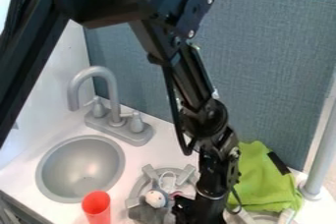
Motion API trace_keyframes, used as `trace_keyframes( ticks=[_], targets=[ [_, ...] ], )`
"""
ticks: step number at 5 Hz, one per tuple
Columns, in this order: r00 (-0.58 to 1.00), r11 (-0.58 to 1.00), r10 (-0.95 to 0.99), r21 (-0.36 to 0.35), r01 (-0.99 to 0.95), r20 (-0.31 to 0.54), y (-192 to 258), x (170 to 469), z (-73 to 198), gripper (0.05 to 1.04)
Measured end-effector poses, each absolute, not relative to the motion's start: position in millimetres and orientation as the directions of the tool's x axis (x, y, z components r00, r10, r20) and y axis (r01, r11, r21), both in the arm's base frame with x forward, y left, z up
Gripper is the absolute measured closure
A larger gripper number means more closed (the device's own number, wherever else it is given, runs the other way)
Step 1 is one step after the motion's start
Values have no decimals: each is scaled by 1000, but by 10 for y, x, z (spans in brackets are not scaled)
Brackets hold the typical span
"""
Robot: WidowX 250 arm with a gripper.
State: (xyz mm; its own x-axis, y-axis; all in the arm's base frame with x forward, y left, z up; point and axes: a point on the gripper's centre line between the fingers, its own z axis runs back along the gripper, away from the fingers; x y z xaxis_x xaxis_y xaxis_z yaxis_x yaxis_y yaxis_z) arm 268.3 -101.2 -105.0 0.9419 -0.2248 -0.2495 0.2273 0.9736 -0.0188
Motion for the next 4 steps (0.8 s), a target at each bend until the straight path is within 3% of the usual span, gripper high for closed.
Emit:
trace_keyframes(
  ticks=[1,2,3,4],
  targets=[
    [963,977,-212,-2,215,-166,-1009,2767,-852,83],
    [974,980,-199,-14,198,-111,-1003,2748,-676,83],
    [982,987,-158,-1,159,-106,-951,2644,-353,83],
    [976,988,-156,-2,157,-152,-742,2457,-163,83]
  ],
)
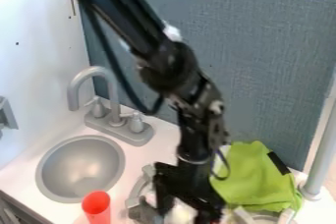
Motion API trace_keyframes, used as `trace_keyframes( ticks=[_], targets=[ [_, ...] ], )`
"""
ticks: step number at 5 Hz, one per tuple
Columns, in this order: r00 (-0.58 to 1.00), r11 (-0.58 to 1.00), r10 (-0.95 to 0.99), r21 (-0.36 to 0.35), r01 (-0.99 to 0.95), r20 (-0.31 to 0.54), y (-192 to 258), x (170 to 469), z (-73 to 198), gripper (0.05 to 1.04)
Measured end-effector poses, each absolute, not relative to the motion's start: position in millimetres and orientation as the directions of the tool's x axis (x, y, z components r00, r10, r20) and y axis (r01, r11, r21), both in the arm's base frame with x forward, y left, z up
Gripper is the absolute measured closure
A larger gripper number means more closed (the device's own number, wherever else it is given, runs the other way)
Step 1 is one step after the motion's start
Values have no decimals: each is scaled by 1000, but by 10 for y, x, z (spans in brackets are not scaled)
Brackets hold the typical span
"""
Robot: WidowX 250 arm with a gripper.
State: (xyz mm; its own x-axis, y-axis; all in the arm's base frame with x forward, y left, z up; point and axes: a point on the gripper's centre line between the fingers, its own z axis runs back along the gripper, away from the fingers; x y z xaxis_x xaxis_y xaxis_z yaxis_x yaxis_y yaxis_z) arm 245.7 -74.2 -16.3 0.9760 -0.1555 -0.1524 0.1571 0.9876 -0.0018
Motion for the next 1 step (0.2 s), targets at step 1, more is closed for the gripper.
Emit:
trace_keyframes(
  ticks=[1],
  targets=[
    [970,988,-156,-18,155,-186,-448,2366,-163,83]
  ],
)
